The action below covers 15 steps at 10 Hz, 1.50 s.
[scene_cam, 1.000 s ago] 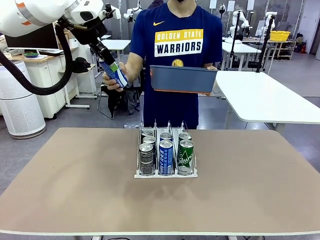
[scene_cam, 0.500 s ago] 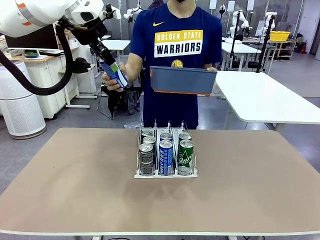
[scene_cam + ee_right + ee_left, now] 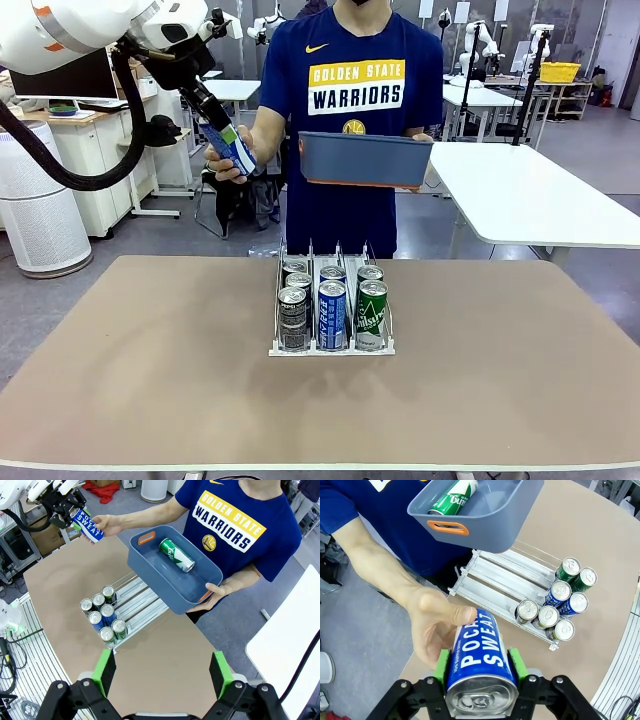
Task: Fill the beverage cans into the dispenser.
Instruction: Place the picked Ionic drink in the line of the Automatic Can Dispenser with the same cans.
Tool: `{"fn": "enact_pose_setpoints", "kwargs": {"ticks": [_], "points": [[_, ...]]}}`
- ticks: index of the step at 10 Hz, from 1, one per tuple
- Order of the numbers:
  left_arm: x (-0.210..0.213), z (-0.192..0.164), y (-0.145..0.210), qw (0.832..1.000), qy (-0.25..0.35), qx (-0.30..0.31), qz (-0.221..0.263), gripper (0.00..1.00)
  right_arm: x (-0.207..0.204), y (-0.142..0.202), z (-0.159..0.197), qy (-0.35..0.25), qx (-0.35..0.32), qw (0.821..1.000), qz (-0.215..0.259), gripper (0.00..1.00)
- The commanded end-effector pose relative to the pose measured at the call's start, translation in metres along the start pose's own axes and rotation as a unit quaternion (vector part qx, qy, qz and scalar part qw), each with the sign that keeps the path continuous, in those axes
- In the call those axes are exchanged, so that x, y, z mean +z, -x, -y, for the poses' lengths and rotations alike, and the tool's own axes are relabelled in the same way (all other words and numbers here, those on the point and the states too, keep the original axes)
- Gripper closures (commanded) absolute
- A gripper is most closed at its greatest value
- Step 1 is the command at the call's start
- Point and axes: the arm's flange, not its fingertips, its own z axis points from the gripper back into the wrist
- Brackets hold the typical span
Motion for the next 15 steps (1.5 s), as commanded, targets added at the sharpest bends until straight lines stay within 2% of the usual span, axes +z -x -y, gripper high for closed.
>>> {"fn": "enact_pose_setpoints", "kwargs": {"ticks": [1, 14, 15], "points": [[0.0006, -0.0011, 0.0006, 1.0, -0.001, 0.0, 0.001, 0.46, -0.0006, -0.0004, -0.0012, -0.004, 0.0, 1.0, 0.0, 0.0], [0.0006, -0.0011, 0.0006, 1.0, -0.001, 0.0, 0.001, 0.46, -0.0006, -0.0004, -0.0012, -0.004, 0.0, 1.0, 0.0, 0.0], [-0.0019, -0.0003, 0.0005, 1.0, 0.001, 0.0, -0.001, 0.42, -0.0006, -0.0004, -0.0012, -0.004, 0.0, 1.0, 0.0, 0.0]]}}
